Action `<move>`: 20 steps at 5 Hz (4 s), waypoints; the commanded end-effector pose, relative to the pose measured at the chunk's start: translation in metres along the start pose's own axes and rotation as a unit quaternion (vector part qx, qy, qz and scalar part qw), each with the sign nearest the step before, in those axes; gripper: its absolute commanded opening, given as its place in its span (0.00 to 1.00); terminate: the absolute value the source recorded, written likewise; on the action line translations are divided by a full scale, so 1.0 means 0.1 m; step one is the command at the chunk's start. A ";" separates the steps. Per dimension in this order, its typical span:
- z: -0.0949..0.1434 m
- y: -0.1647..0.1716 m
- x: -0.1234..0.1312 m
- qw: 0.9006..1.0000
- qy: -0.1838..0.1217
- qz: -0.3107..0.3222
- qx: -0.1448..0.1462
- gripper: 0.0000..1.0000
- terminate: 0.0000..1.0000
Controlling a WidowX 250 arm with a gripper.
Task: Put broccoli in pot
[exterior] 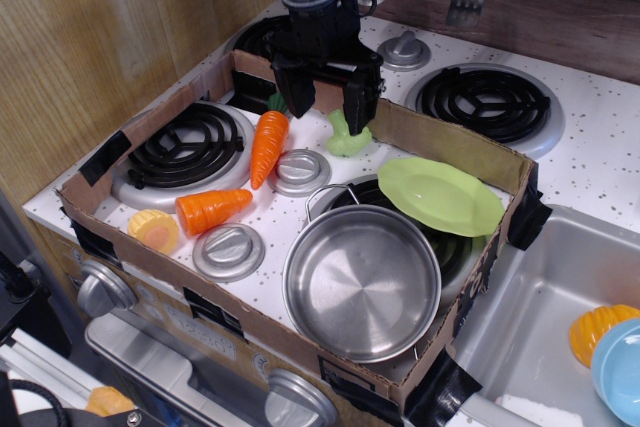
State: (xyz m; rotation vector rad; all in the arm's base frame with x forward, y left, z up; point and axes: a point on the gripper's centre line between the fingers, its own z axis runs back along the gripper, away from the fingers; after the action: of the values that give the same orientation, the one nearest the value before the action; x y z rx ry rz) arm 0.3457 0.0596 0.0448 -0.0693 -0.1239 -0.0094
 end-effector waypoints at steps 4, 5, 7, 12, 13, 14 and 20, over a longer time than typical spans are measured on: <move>-0.22 -0.13 0.21 0.998 -0.030 0.001 -0.046 1.00 0.00; -0.28 -0.15 0.19 0.998 -0.038 0.003 -0.048 0.00 0.00; -0.05 -0.11 0.14 0.996 -0.076 -0.033 0.028 0.00 0.00; 0.90 -0.59 -0.53 0.985 -0.052 0.084 0.144 0.00 0.00; 0.98 -0.78 -0.68 0.980 -0.052 0.118 0.152 0.00 0.00; 0.95 -0.90 -0.81 0.977 -0.043 0.150 0.142 0.00 0.00; 0.40 -1.05 -0.92 0.961 -0.061 0.260 0.066 1.00 0.00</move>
State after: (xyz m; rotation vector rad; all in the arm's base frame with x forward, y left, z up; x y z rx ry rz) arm 0.2364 -0.0366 0.0717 0.0424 -0.2030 0.5338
